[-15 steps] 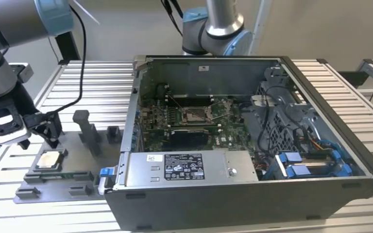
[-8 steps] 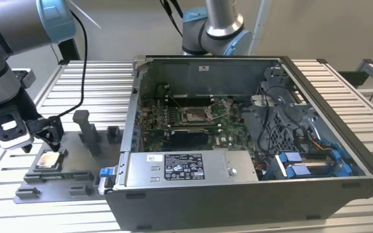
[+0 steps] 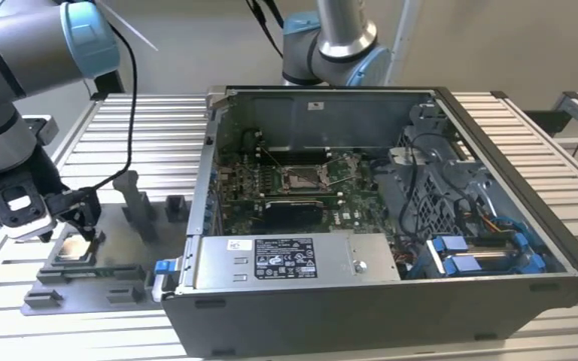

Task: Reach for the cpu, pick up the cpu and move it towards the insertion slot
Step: 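Pick up the cpu and move it towards the insertion slot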

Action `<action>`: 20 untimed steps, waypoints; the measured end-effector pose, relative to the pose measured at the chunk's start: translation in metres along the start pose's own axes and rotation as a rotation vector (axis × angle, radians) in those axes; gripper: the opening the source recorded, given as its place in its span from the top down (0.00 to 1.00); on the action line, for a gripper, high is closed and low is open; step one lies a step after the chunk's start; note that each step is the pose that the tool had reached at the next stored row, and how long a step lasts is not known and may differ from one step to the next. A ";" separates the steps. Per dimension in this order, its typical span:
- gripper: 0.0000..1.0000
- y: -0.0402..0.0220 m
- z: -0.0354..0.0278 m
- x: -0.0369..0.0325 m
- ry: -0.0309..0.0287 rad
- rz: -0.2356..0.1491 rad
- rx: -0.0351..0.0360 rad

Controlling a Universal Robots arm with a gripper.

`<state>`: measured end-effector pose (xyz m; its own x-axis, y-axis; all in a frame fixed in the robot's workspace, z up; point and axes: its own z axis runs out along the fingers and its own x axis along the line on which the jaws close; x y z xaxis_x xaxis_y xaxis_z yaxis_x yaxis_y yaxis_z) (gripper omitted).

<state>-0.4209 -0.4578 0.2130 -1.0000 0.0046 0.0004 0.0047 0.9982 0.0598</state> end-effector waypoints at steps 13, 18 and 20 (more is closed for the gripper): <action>0.00 -0.0010 0.0161 0.0016 0.0000 0.000 -0.0009; 0.00 -0.0012 0.0200 0.0016 0.0000 0.000 -0.0008; 0.00 -0.0012 0.0215 0.0016 0.0000 0.000 -0.0008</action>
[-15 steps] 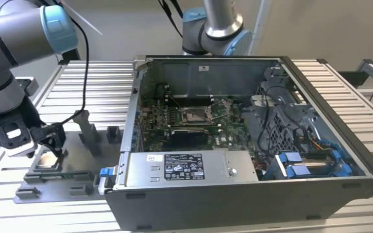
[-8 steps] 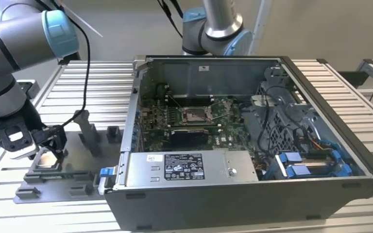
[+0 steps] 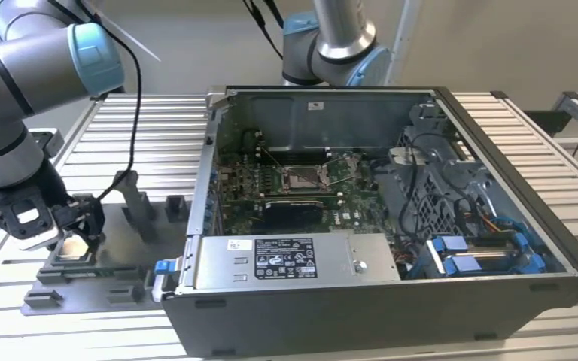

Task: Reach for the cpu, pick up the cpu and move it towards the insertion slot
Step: 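Pick up the cpu and move it towards the insertion slot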

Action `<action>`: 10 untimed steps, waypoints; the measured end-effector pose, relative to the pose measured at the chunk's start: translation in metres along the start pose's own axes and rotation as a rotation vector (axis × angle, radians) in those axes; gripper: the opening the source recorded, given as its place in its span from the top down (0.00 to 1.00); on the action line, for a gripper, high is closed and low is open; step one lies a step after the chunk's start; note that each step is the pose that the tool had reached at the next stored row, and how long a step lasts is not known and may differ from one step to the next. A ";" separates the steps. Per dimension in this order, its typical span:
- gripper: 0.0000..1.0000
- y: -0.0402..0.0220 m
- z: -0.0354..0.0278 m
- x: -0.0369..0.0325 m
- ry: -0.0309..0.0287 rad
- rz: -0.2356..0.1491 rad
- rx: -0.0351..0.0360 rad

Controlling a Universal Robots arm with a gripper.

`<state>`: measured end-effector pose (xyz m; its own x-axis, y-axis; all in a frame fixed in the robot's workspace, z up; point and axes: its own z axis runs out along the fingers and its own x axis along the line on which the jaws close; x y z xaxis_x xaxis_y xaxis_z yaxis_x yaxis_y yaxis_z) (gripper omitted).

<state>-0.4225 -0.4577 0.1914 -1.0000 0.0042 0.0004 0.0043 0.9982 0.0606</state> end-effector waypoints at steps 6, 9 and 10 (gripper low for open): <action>0.00 0.0007 0.0041 0.0000 0.0000 0.000 0.0000; 0.00 0.0006 0.0044 0.0001 0.0001 0.000 0.0001; 0.00 0.0006 0.0044 0.0000 0.0001 0.000 0.0001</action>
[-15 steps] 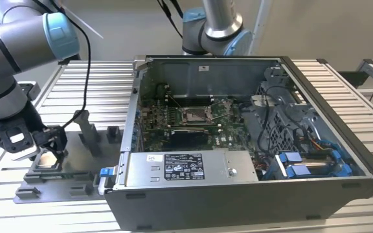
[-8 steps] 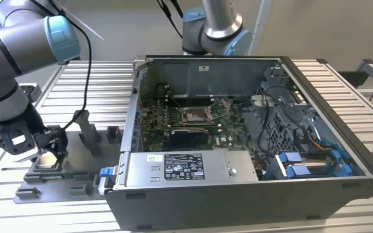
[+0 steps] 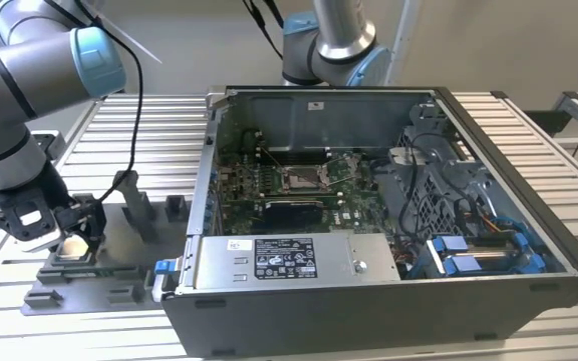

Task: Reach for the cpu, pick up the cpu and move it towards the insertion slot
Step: 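Pick up the cpu and move it towards the insertion slot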

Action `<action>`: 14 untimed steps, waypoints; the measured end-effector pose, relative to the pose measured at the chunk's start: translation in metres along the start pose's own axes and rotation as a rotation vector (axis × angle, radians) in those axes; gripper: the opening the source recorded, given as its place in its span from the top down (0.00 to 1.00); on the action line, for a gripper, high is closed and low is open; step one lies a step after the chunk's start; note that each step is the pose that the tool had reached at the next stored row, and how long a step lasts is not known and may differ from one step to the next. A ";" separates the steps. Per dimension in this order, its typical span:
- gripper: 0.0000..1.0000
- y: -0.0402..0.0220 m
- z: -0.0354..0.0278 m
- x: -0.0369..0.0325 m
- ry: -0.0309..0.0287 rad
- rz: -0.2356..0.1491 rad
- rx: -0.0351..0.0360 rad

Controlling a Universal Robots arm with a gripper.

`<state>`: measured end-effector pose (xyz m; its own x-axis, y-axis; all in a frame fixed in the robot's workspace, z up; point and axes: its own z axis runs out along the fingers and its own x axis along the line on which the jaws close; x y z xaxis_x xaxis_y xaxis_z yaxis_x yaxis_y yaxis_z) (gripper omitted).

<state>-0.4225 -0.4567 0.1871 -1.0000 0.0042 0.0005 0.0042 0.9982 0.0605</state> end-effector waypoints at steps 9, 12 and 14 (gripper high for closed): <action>1.00 0.0000 0.0002 0.0000 -0.0001 0.000 0.0000; 1.00 0.0000 0.0003 0.0000 -0.0001 0.000 -0.0001; 1.00 0.0000 0.0003 0.0000 -0.0001 0.000 -0.0001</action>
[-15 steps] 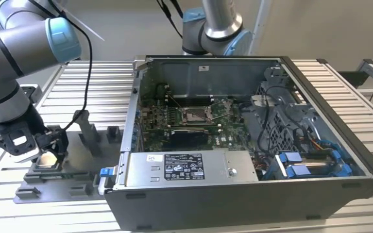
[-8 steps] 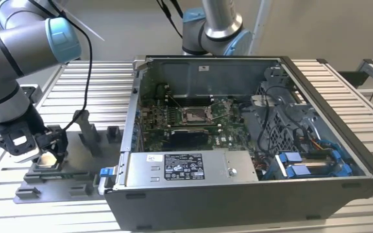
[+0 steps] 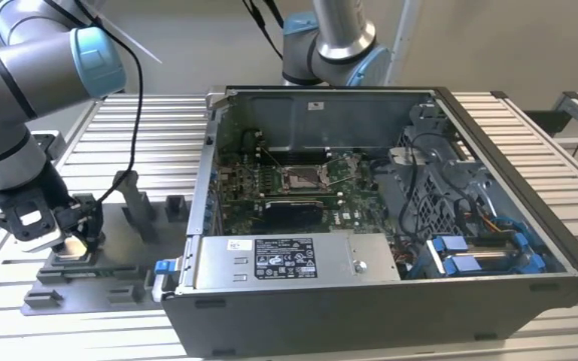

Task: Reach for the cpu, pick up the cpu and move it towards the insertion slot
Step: 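Pick up the cpu and move it towards the insertion slot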

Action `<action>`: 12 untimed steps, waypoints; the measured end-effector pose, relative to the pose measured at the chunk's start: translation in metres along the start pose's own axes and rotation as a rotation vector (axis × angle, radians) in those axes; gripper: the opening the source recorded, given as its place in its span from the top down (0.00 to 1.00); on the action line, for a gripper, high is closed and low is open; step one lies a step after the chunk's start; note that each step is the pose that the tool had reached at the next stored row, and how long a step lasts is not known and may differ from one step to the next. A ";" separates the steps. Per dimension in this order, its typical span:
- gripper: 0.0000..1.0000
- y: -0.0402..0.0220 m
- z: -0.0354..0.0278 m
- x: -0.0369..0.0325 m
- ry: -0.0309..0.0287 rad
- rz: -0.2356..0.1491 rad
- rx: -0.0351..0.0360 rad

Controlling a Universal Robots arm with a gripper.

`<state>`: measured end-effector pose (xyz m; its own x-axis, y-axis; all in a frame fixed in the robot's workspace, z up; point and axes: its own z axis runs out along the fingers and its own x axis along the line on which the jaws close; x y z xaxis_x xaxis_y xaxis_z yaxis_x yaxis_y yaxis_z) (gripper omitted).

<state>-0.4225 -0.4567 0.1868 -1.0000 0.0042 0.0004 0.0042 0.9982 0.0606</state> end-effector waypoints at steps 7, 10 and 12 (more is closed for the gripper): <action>1.00 0.0000 0.0001 0.0000 0.0000 0.000 0.0000; 1.00 0.0000 0.0002 0.0000 0.0000 0.000 0.0000; 1.00 0.0000 0.0002 0.0000 0.0000 0.000 0.0000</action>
<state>-0.4225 -0.4567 0.1866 -1.0000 0.0042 0.0004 0.0042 0.9982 0.0606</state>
